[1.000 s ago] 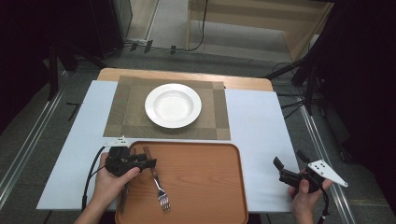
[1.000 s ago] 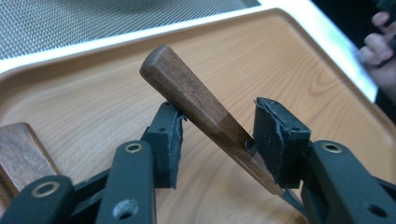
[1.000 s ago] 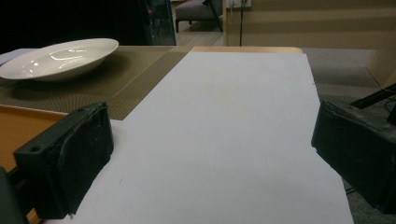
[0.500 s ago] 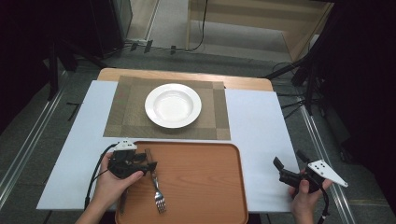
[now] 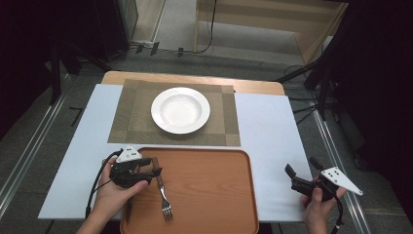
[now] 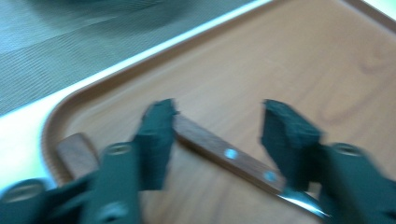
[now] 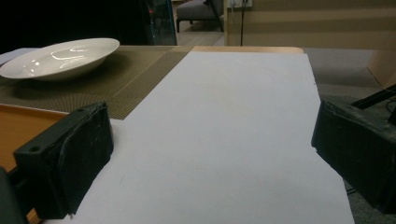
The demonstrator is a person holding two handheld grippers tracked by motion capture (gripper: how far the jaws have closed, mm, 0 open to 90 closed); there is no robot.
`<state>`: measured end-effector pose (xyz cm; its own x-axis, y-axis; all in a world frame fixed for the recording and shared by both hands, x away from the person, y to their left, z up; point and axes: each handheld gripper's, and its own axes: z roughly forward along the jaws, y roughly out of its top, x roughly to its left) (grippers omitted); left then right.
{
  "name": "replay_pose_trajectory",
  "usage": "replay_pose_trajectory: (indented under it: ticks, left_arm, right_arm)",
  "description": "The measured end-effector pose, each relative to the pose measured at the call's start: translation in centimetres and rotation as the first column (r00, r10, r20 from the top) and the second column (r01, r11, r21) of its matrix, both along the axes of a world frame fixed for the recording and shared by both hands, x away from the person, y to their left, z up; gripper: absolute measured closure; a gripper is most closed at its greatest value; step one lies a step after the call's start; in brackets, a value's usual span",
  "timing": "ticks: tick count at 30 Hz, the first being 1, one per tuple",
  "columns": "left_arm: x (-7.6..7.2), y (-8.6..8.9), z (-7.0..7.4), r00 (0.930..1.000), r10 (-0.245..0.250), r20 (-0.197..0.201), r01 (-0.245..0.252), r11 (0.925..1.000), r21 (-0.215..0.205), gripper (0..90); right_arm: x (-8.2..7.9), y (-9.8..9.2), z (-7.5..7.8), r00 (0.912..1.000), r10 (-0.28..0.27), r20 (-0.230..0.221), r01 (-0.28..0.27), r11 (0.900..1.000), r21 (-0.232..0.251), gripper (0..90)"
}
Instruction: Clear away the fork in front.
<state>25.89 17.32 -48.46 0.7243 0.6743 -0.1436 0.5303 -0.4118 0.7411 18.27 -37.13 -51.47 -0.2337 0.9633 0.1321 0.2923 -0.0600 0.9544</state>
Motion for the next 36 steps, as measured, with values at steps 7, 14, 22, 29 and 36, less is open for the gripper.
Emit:
replay_pose_trajectory:
  ticks: [7,14,22,29,36]
  left_arm:
    - [-1.5,-1.2,0.5,0.9910,-0.134,-0.002,0.134,0.9907,0.023,88.7]
    - [-3.6,-2.6,-0.1,0.9703,-0.238,-0.041,0.241,0.9675,0.076,89.3]
    - [-4.1,-3.5,-1.1,0.9542,-0.282,-0.101,0.293,0.9488,0.119,89.4]
    - [-4.0,-3.4,-1.5,0.9538,-0.272,-0.128,0.288,0.9486,0.131,89.4]
    - [-3.9,-1.8,-1.5,0.9602,-0.245,-0.134,0.262,0.9574,0.122,89.4]
  right_arm:
    - [0.0,0.0,0.0,1.0000,-0.002,-0.001,0.002,1.000,-0.004,0.0]
    - [0.0,0.0,0.0,1.0000,-0.003,-0.002,0.003,1.000,-0.009,0.0]
    - [0.0,0.0,0.0,1.0000,-0.006,-0.003,0.006,1.000,-0.012,0.0]
    - [0.0,0.1,0.0,1.0000,-0.007,-0.004,0.007,1.000,-0.013,0.0]
    - [0.1,0.1,0.0,1.0000,-0.007,-0.005,0.007,1.000,-0.013,0.0]
